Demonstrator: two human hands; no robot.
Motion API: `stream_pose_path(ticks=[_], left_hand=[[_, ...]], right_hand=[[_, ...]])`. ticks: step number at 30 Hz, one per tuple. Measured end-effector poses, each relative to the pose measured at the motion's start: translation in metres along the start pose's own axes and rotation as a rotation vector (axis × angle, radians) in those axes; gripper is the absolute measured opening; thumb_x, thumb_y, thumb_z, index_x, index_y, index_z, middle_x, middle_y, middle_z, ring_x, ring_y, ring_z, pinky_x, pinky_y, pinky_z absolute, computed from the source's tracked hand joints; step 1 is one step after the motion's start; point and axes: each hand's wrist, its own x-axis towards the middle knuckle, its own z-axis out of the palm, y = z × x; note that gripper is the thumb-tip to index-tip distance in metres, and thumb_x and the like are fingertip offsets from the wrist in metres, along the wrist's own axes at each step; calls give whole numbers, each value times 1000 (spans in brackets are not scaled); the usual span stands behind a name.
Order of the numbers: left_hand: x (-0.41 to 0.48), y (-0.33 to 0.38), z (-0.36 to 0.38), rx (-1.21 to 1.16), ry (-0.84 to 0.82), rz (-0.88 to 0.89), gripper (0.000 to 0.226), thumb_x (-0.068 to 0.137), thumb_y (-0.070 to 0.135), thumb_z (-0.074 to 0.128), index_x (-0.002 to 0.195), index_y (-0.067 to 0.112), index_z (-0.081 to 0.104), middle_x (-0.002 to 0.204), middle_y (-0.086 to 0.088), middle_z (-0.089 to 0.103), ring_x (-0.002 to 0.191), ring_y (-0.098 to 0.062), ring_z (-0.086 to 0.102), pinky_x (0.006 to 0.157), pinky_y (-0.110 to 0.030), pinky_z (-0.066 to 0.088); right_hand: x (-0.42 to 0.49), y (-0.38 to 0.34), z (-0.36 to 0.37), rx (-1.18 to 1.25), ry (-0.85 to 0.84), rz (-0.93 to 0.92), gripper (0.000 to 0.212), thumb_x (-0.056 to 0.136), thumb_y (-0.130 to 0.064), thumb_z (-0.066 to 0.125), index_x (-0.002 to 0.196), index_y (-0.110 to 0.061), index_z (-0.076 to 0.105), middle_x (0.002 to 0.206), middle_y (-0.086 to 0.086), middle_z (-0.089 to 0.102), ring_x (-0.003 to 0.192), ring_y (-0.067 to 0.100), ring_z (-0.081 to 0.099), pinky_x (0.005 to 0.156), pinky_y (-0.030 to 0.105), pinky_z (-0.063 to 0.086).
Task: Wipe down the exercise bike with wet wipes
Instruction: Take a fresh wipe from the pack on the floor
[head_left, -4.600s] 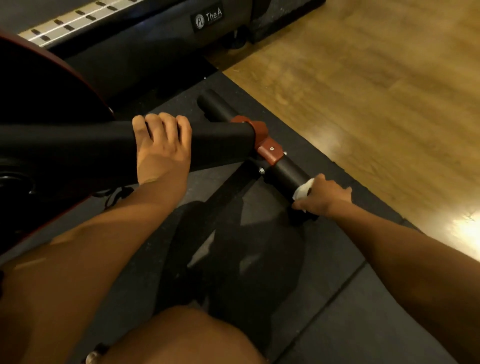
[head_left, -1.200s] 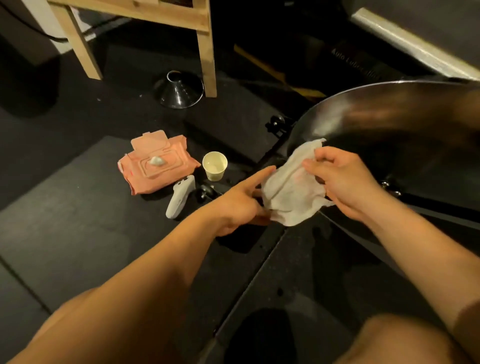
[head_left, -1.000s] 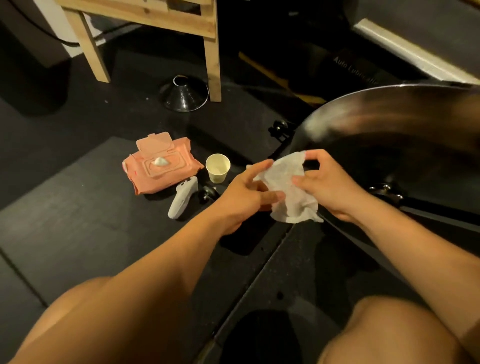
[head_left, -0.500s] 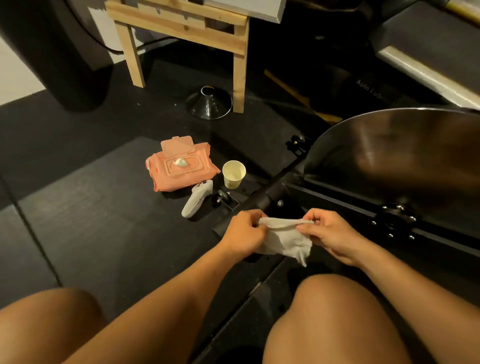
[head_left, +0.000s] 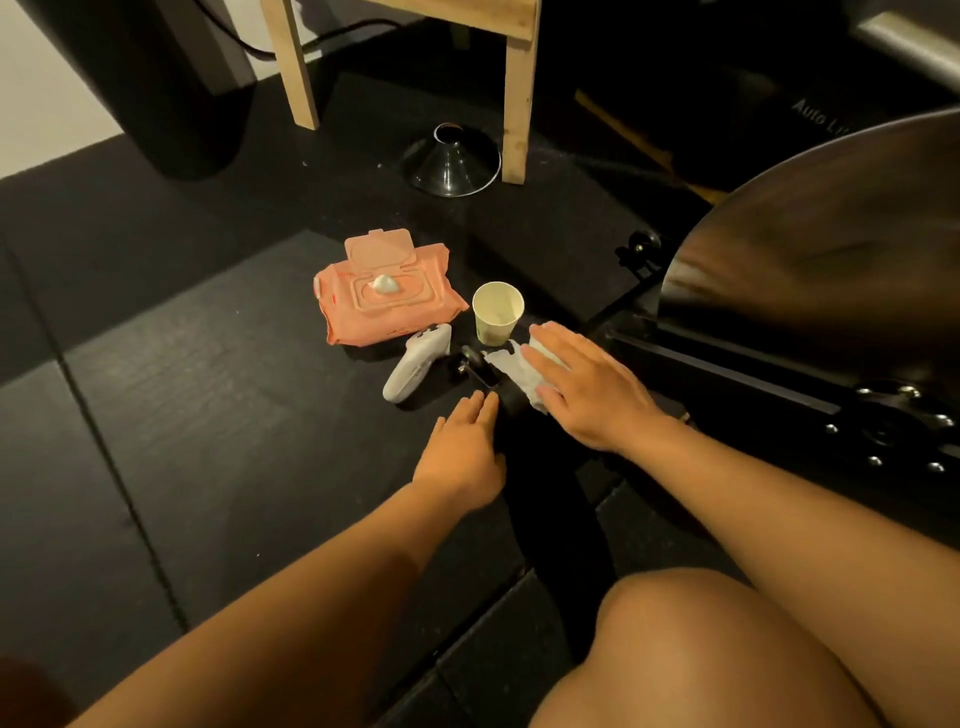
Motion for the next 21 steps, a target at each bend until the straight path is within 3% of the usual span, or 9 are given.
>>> stream_pose_path(ticks=[3,6,8,9,10,12,14,17,21], left_hand=[[-1,-7,-14,-94,-32,15,68,94,19,55,155,18,24,162,-4,22,150,-22,19,121,-37,23],[-7,-7,-23,-214,97,-13,57,89,11,53,145,18,44,148,-4,47,137,-23,43,112,-35,37],[-13,-5,-22,-207,104,-39,67,88,8,52,152,15,32,159,-6,30,146,-22,29,118,-33,27],[-15,-5,-19,-171,96,-24,71,88,7,51,155,14,25,163,-6,18,150,-22,19,121,-32,21],[-17,-5,-16,-128,88,1,74,89,7,49,156,14,21,165,-5,7,152,-22,9,122,-33,16],[-16,-7,-12,-52,39,45,77,89,7,49,157,14,14,165,-1,-5,152,-23,-6,124,-40,10],[-9,-7,-13,-13,-53,72,80,90,10,50,158,15,7,165,-2,-6,152,-24,-7,124,-43,7],[-3,-6,-15,-22,-96,73,79,92,12,50,158,17,7,165,-5,2,152,-24,4,124,-41,11],[-6,-17,-14,-152,73,55,60,90,10,54,148,22,41,153,2,41,140,-21,40,114,-37,35]], right_hand=[[6,0,10,-184,-202,2,61,101,-43,28,154,-14,18,161,7,17,149,26,10,121,46,9],[-14,-30,25,-205,-245,-154,62,91,-42,37,141,-6,47,148,14,44,141,31,36,118,49,19],[-23,-48,39,-295,-296,-350,54,75,-39,60,117,-6,69,130,14,62,130,32,51,112,50,28],[-22,-48,36,-335,-322,-346,53,71,-37,65,115,-9,70,130,13,62,130,31,51,110,54,32],[-17,-41,28,-362,-336,-286,56,75,-36,64,126,-12,64,139,11,56,135,29,45,109,60,30],[-5,-9,13,-417,-262,-115,61,91,-29,50,150,-19,34,157,4,31,147,23,24,112,67,13],[6,24,-7,-428,-267,53,58,98,-25,39,153,-24,22,160,-4,23,148,15,14,114,64,-2],[6,14,-6,-375,-231,59,56,95,-25,44,149,-21,29,155,-2,31,147,19,19,117,60,3],[-8,-47,32,-277,-271,-222,62,86,-29,34,145,-16,43,150,3,44,142,22,34,115,59,20]])
